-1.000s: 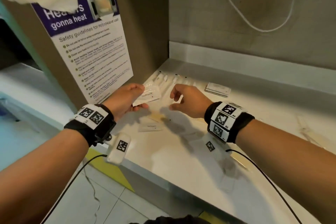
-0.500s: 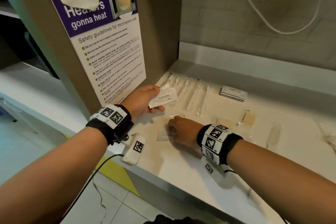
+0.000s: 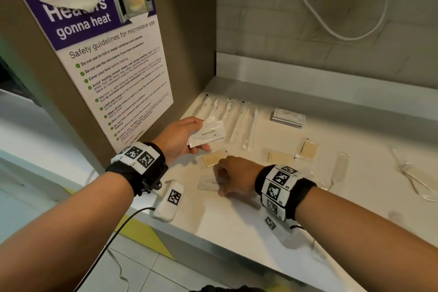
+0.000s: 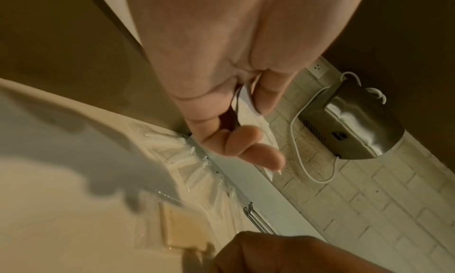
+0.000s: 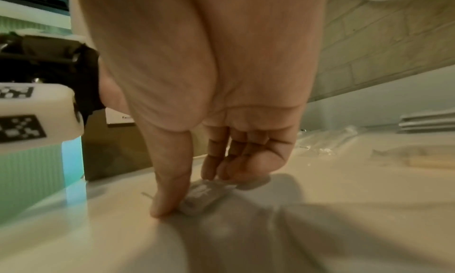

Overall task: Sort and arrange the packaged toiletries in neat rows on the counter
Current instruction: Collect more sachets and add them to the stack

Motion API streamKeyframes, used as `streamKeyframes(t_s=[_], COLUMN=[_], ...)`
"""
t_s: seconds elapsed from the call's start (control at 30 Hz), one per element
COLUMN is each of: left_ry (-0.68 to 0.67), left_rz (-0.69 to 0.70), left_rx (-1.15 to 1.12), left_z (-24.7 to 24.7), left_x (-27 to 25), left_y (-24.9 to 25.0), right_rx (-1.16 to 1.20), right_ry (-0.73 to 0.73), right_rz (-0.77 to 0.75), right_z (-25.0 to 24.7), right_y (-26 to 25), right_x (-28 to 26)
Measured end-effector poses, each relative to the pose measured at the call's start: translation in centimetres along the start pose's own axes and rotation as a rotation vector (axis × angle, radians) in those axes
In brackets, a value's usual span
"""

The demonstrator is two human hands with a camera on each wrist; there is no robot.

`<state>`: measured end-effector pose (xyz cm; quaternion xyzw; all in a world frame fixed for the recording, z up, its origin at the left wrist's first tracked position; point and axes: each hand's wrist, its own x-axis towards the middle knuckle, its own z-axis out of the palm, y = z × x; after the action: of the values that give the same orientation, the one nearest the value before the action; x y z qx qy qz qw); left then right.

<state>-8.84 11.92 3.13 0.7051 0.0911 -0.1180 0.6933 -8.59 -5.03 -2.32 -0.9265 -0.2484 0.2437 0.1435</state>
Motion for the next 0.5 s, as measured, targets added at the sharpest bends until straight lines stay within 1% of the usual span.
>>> streamKeyframes(t_s=[0.13,0.27,0.4,0.5], left_ry=[-0.025,-0.064,-0.073,-0.090], left_rz=[-0.012,-0.006,0.014,0.020], left_rx=[-0.015,-0.003,0.047,0.074], left_z=[0.5,1.1,2.0,2.6], left_x=[0.5,1.1,1.4,1.4], left_y=[-0.3,-0.8,-1.4,-1.5], right_rx=[0.020,0.111,0.193,0.220], right_ry=[-0.026,-0.012,0.036,0.020], right_rz=[0.056,0.040,0.024,0.031], right_z=[0.4,0.8,0.6,0.1], right_y=[-0.3,-0.3,1.0,2.1], right_x=[0.5,0.2,-1.2,-2.5])
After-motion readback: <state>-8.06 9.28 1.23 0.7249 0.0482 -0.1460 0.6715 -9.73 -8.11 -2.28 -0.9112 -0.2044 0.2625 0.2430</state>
